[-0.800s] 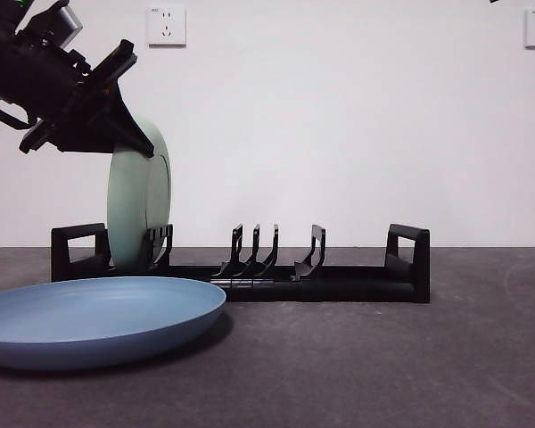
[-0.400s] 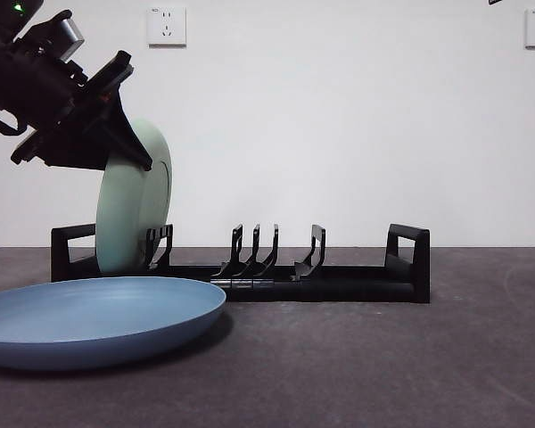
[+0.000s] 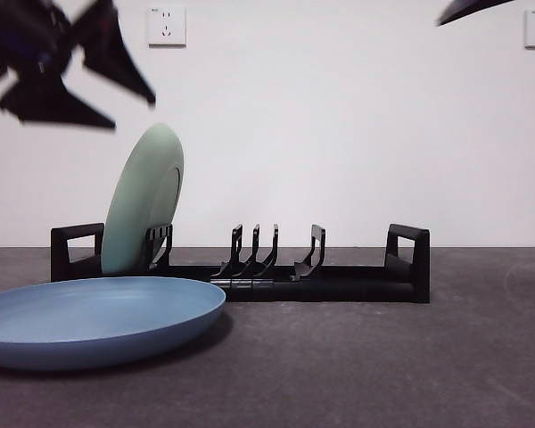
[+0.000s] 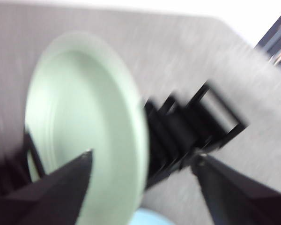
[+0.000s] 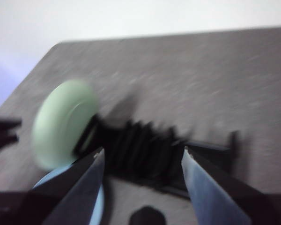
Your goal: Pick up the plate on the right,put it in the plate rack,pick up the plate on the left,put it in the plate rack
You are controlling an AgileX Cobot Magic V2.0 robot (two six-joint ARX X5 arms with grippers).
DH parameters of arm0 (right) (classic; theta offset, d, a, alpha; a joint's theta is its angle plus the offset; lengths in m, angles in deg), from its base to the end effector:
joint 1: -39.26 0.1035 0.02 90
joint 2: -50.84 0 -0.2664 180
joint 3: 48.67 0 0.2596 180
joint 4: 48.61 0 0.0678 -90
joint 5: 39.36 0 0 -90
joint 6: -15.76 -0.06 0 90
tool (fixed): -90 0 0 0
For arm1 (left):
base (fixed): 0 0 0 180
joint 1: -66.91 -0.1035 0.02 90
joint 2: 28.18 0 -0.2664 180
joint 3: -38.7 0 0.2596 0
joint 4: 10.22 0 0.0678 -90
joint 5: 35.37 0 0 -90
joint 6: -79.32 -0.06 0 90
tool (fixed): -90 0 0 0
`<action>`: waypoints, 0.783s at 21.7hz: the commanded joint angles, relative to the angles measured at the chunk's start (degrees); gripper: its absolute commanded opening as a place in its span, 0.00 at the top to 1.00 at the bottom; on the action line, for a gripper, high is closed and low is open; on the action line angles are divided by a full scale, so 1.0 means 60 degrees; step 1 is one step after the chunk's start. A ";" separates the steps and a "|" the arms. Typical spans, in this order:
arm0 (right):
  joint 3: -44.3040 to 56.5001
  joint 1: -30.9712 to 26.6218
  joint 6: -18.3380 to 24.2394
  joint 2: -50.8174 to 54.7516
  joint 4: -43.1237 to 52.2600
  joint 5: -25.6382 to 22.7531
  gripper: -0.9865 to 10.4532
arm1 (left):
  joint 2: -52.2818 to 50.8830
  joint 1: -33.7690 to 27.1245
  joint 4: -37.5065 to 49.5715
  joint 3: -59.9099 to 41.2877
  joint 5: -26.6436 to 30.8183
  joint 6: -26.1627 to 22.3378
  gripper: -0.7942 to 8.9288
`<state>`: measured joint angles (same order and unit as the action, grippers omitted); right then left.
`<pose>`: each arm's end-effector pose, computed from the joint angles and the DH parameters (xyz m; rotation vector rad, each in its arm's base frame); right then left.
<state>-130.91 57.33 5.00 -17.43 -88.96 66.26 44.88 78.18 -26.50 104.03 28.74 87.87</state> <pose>0.2667 0.1040 0.3578 0.1691 0.5197 0.5318 0.2997 -0.0864 0.2739 -0.1961 0.4701 -0.6066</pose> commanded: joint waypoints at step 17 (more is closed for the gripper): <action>0.0015 0.3136 0.0025 -0.5053 0.0219 0.0554 0.67 | -0.4838 0.0994 -0.5315 0.2171 0.3628 -0.4029 0.53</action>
<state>-130.91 76.08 5.04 -47.50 -87.93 69.65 15.66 84.10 -58.34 117.34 50.22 65.75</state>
